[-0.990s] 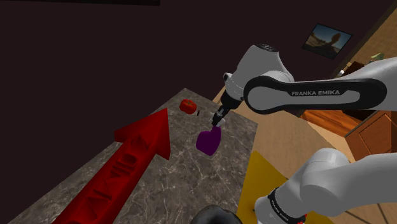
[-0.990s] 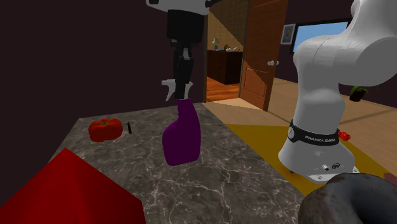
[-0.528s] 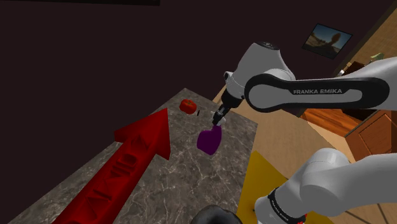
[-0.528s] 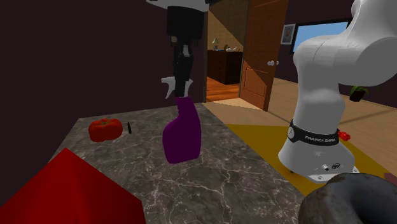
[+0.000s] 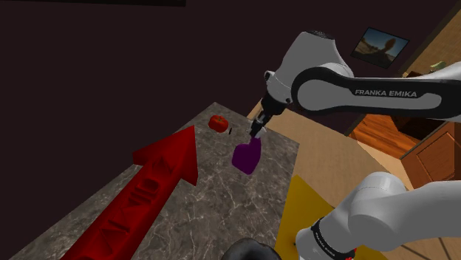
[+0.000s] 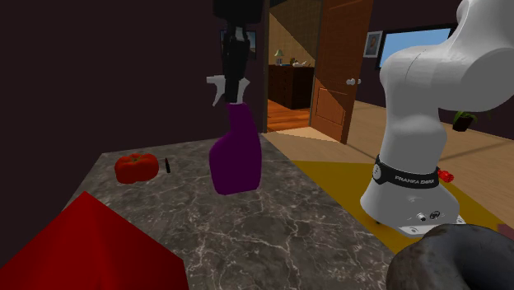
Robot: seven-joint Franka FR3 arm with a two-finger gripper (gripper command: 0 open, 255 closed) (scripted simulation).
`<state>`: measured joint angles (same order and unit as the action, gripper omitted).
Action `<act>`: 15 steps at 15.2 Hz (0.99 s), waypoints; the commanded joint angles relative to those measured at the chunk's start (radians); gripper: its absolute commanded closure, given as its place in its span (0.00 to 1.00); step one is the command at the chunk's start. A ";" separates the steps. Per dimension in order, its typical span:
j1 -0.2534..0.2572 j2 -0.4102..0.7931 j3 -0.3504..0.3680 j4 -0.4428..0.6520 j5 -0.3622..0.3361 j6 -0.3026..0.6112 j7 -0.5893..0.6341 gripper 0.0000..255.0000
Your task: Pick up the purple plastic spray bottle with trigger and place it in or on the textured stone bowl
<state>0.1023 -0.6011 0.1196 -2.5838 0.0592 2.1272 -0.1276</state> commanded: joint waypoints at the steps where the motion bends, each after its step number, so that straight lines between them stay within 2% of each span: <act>1: -0.001 -0.009 -0.003 0.021 -0.001 -0.031 -0.001 1.00; 15: -0.004 -0.028 -0.013 0.197 -0.008 -0.225 -0.002 1.00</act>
<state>0.0978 -0.6286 0.1066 -2.4003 0.0508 1.9162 -0.1312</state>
